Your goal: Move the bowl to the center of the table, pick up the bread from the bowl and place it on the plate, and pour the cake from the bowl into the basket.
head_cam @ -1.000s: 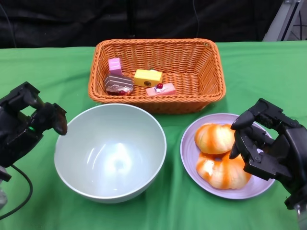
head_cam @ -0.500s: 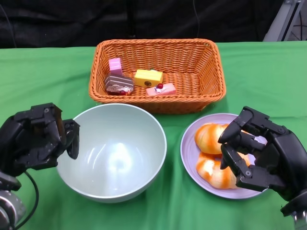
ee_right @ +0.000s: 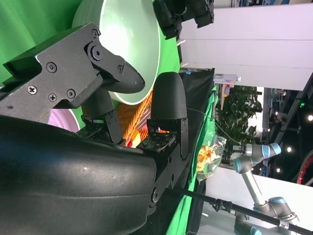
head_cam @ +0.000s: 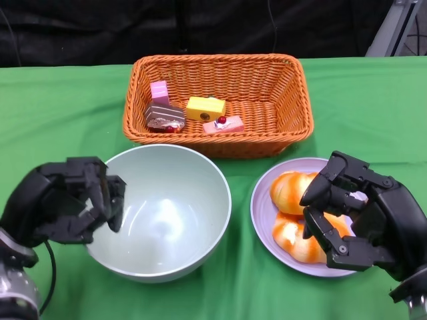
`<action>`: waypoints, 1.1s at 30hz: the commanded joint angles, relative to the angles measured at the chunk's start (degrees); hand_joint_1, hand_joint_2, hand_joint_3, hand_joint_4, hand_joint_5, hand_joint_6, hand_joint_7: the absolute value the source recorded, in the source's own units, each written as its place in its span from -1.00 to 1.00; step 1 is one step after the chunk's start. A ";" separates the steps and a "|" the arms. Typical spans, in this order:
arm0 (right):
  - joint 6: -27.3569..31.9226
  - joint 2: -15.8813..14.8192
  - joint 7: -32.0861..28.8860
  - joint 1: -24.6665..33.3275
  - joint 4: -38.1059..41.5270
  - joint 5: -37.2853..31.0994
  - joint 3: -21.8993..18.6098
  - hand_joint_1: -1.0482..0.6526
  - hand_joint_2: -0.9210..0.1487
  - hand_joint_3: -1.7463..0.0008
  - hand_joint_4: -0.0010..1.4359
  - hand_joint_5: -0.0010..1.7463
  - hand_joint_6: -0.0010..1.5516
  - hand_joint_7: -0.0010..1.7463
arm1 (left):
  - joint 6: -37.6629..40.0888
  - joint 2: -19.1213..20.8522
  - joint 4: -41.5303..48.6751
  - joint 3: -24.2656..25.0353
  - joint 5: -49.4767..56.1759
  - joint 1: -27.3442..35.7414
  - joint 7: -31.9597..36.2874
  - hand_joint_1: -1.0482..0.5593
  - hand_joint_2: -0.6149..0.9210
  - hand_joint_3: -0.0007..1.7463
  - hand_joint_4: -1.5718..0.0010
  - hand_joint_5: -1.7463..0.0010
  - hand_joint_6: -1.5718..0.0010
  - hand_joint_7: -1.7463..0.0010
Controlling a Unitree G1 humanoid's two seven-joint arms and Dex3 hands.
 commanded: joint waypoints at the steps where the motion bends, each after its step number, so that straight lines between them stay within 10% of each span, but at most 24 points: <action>1: -0.11 -1.91 0.24 0.33 -2.21 -1.25 0.07 0.11 -0.18 -0.36 -0.02 0.92 -0.21 0.68 | 15.87 -2.23 -27.63 -8.49 -3.10 11.83 8.21 0.22 0.65 0.17 0.05 -0.99 0.02 -0.69; 12: -0.38 -2.88 1.40 4.73 -5.20 -0.96 0.87 0.05 -0.23 -0.24 0.03 0.90 -0.16 0.68 | 22.96 0.50 -41.45 -17.61 -6.06 19.63 18.76 0.24 0.56 0.29 0.02 -0.98 0.01 -0.72; 17: 2.09 -3.61 2.46 10.61 -10.27 1.74 1.40 0.12 -0.06 -0.48 -0.01 0.99 -0.21 0.77 | 21.25 1.98 -41.58 -19.85 -7.54 20.17 20.38 0.23 0.55 0.32 0.01 -0.99 0.02 -0.73; 33: 0.70 -4.39 3.02 12.53 -11.50 -0.06 2.73 0.13 -0.10 -0.41 0.05 0.99 -0.18 0.76 | 17.84 4.44 -40.53 -22.92 -9.11 21.30 23.28 0.24 0.50 0.40 0.01 -0.99 0.02 -0.73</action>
